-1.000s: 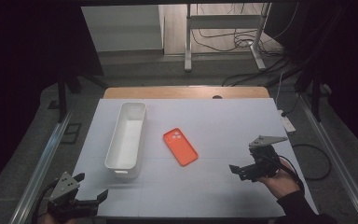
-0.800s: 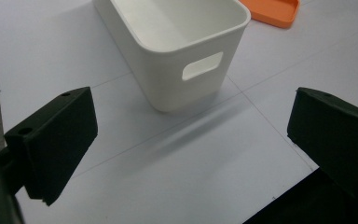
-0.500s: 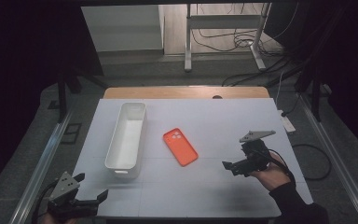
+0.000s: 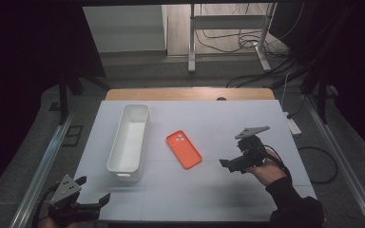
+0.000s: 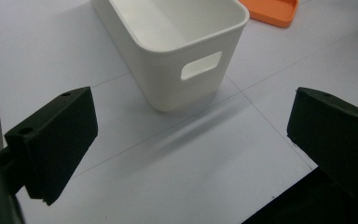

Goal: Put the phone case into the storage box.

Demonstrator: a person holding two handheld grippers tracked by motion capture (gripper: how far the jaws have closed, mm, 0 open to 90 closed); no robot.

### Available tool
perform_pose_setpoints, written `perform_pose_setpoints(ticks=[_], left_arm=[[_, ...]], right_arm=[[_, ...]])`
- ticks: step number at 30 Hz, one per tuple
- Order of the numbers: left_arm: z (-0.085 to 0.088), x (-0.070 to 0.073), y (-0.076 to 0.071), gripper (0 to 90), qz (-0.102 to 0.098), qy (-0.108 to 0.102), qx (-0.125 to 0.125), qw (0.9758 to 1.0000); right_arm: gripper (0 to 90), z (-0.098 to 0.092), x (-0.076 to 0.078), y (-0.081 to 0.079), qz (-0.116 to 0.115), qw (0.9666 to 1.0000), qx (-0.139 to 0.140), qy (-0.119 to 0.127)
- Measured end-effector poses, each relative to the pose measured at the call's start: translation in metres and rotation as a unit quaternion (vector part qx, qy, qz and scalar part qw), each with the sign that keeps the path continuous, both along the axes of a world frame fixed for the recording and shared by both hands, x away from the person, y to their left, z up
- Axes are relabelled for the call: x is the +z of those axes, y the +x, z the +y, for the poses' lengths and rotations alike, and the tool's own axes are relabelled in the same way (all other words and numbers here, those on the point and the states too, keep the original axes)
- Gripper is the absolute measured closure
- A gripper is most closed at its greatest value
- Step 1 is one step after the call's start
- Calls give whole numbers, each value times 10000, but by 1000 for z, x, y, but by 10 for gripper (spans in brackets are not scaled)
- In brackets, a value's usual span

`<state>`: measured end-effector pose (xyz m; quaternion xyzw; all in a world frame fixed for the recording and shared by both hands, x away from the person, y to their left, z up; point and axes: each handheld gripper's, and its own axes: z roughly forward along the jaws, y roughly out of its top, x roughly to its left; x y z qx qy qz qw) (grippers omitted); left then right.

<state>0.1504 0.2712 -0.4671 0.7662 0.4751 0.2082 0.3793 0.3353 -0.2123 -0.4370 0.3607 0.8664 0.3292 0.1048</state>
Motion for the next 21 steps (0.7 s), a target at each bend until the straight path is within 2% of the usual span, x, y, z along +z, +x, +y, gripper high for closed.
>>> perform_pose_setpoints(ticks=[12,21], left_arm=[[0,0,0,25,-7,9,-16,10000],[0,0,0,26,-7,-2,-20,10000]], right_arm=[[0,21,-13,20,58,9994,85,-319],[0,32,-19,33,137,9991,93,-393]])
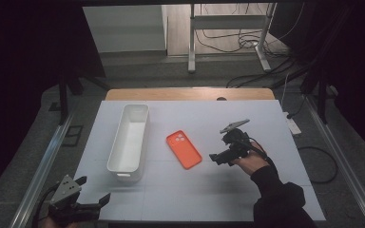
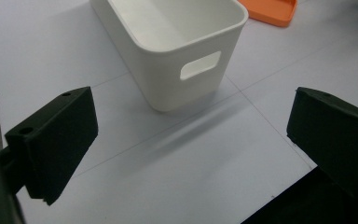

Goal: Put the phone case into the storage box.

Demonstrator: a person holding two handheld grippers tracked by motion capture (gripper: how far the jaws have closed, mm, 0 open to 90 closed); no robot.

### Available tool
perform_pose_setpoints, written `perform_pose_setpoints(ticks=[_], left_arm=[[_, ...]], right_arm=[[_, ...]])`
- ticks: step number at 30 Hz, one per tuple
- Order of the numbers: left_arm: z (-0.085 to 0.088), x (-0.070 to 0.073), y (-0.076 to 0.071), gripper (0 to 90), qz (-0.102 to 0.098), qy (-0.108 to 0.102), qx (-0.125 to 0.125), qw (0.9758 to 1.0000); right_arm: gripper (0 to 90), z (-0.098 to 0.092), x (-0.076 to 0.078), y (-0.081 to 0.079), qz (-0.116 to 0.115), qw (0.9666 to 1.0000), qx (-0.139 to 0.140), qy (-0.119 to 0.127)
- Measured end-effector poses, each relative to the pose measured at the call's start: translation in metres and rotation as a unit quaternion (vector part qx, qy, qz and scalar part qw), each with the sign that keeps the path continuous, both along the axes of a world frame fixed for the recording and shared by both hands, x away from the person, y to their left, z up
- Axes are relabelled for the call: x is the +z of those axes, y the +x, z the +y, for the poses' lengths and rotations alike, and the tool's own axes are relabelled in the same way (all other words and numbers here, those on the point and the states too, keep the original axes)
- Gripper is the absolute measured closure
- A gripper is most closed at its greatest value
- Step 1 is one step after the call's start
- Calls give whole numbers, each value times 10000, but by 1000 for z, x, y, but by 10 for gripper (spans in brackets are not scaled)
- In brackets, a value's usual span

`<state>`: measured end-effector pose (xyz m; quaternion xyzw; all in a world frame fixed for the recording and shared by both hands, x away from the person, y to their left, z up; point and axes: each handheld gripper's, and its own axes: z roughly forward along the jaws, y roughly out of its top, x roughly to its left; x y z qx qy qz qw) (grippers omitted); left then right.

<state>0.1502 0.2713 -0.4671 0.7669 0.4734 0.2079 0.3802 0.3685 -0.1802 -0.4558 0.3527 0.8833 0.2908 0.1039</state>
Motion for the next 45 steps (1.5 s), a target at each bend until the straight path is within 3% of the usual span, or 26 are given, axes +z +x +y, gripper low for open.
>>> perform_pose_setpoints(ticks=[11,35,41,45], left_arm=[[0,0,0,26,-17,5,-9,10000],[0,0,-1,26,-38,10,-22,10000],[0,0,-1,26,-41,7,-25,10000],[0,0,-1,26,-45,3,-27,10000]], right_arm=[[0,18,-7,14,157,9999,55,-3],[0,50,-17,35,278,9994,169,-97],[0,59,-17,39,367,9993,95,-32],[0,66,-20,42,380,9992,64,-124]])
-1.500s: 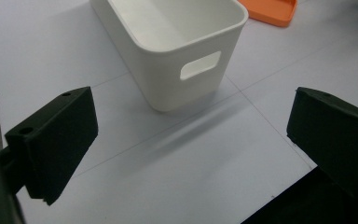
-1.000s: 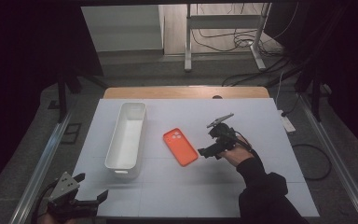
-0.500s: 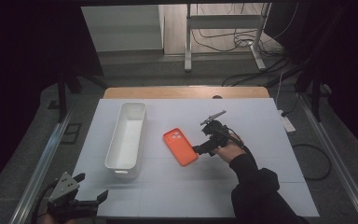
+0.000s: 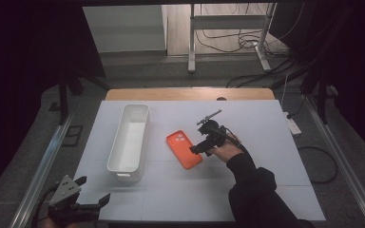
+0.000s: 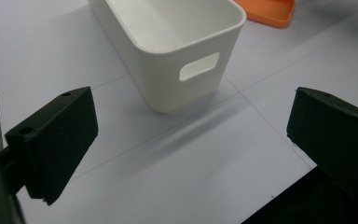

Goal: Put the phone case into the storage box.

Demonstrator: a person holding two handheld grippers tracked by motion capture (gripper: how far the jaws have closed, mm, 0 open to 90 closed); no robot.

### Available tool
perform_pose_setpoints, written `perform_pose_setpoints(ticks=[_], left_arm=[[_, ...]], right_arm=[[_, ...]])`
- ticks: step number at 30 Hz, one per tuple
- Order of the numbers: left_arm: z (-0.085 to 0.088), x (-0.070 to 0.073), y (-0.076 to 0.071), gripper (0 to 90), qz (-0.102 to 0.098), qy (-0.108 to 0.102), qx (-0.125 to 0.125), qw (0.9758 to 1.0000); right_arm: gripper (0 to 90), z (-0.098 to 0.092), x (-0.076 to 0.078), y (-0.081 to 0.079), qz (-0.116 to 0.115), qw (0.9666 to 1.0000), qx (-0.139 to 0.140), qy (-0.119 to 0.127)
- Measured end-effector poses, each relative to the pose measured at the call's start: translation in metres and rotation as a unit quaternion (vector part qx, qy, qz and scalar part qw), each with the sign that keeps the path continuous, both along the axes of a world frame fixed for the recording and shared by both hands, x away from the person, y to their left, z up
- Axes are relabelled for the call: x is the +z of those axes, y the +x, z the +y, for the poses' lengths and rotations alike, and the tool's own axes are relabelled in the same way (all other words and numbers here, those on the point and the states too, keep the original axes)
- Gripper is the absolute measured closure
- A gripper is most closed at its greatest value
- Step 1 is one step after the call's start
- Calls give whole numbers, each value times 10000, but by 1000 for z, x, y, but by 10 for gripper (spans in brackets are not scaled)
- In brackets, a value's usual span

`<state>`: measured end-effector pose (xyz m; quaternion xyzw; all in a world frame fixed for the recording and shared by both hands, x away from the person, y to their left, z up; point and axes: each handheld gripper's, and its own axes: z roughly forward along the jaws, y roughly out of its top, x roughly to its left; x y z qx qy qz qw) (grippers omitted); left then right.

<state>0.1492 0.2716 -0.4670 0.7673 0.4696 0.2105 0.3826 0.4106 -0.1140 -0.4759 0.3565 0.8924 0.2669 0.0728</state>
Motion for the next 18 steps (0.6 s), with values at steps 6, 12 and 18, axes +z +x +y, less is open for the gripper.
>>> perform_pose_setpoints(ticks=[6,12,18], left_arm=[[0,0,0,26,0,-2,-3,10000],[0,0,0,26,-8,-5,-5,10000],[0,0,0,26,-5,-4,-8,10000]], right_arm=[[0,8,-2,2,13,9998,87,-157],[0,16,-4,6,-6,9997,76,-222],[0,20,-10,6,14,9995,105,-309]])
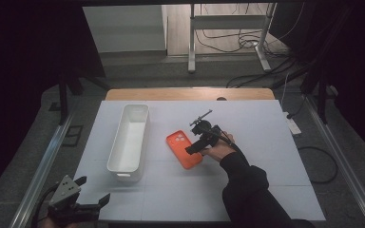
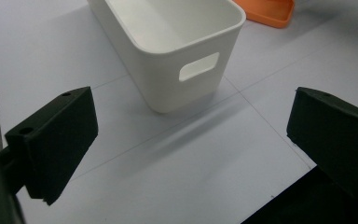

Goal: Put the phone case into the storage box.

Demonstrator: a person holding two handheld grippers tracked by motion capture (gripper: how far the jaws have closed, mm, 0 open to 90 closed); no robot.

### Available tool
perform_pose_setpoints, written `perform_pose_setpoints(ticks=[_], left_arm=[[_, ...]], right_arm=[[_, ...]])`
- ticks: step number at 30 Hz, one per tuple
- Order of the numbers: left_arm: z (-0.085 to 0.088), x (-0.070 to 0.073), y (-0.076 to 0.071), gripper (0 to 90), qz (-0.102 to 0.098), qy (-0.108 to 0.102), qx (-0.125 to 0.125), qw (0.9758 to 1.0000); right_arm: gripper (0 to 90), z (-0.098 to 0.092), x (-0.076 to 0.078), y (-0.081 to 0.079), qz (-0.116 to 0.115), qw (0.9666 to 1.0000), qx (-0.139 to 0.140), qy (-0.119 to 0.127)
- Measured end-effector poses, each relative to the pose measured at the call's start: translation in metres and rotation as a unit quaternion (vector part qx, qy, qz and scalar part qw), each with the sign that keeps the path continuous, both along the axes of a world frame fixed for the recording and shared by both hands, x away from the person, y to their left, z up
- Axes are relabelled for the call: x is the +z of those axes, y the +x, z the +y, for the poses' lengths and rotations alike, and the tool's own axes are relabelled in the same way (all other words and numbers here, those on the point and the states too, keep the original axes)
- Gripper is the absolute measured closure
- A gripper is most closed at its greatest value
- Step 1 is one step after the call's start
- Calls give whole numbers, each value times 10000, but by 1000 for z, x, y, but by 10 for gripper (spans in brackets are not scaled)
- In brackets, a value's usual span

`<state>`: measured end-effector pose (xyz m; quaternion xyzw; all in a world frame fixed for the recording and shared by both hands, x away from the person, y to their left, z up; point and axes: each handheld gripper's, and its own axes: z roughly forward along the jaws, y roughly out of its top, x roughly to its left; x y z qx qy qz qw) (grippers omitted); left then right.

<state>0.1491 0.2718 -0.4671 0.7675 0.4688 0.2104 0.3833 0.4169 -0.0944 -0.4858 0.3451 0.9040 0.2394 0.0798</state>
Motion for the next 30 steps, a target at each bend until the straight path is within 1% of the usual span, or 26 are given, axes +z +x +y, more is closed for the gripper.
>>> perform_pose_setpoints(ticks=[2,4,10,14,16,18,25,28,30], left_arm=[[0,0,0,26,0,1,-1,10000],[0,0,0,26,1,2,0,10000],[0,0,0,26,0,6,1,10000],[0,0,0,26,-2,5,1,10000],[0,0,0,26,-5,7,5,10000],[0,0,0,26,-9,13,3,10000],[0,0,0,26,-5,6,-7,10000],[0,0,-1,26,-7,-5,-12,10000],[0,0,-1,26,-11,-3,-9,10000]], right_arm=[[0,0,-2,0,4,10000,11,-18],[0,2,-5,1,89,9999,41,-47],[0,1,-11,2,210,9998,34,44],[0,-1,-16,3,207,9998,2,32],[0,-2,-21,3,192,9998,-28,-51],[0,-3,-22,3,200,9998,-48,-66],[7,-4,-31,2,284,9995,-63,-86],[31,-4,-32,1,202,9997,-85,-97],[68,-4,-32,0,115,9998,-113,-151]])
